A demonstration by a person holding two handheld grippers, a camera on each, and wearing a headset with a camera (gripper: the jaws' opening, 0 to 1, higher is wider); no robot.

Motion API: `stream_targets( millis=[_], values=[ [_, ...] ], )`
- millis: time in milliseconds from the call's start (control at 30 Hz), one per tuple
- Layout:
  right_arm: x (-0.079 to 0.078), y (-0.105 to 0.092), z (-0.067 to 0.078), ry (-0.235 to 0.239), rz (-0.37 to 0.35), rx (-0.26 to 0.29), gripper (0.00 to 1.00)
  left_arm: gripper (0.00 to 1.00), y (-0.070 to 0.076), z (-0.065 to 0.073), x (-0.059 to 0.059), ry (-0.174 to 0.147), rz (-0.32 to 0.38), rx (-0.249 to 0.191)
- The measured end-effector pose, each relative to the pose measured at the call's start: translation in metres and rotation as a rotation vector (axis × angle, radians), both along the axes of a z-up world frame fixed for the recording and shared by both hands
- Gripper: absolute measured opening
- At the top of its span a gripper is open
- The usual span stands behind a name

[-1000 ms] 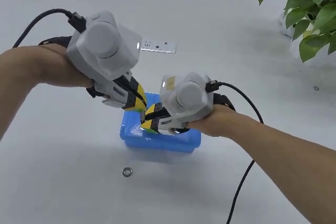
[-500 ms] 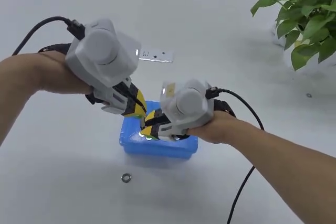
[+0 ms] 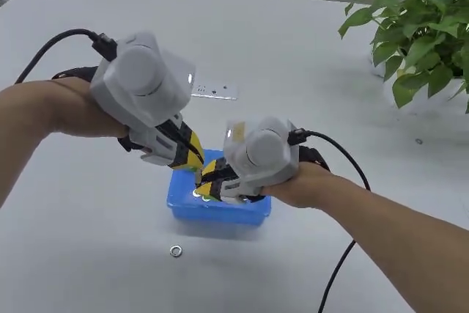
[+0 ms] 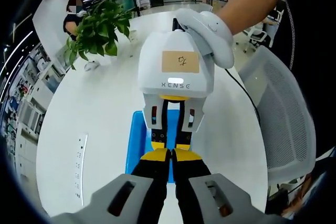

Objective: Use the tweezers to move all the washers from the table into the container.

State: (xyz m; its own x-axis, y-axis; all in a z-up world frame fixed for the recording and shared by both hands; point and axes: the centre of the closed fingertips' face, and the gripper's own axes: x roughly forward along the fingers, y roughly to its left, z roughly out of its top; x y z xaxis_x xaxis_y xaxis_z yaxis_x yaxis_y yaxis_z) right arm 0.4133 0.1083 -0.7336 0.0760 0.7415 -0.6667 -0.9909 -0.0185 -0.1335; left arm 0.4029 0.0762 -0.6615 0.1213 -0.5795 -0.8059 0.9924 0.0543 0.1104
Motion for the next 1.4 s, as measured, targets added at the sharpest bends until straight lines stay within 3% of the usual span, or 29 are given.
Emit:
stream_targets(
  millis=[300,567,967,1400],
  values=[
    [-0.015,0.002,0.007,-0.008,0.0,0.008,0.12,0.05,0.002,0.006,-0.015,-0.007,0.0,0.003],
    [-0.031,0.003,0.004,-0.004,0.01,0.004,0.12,0.05,0.004,0.003,-0.03,0.0,0.01,0.001],
    [-0.052,0.011,-0.007,0.014,0.043,-0.006,0.12,0.05,0.011,-0.01,-0.05,0.023,0.036,-0.007],
    [-0.065,0.015,-0.025,0.042,0.054,-0.009,0.13,0.05,0.014,-0.027,-0.06,0.049,0.038,0.001]
  ],
)
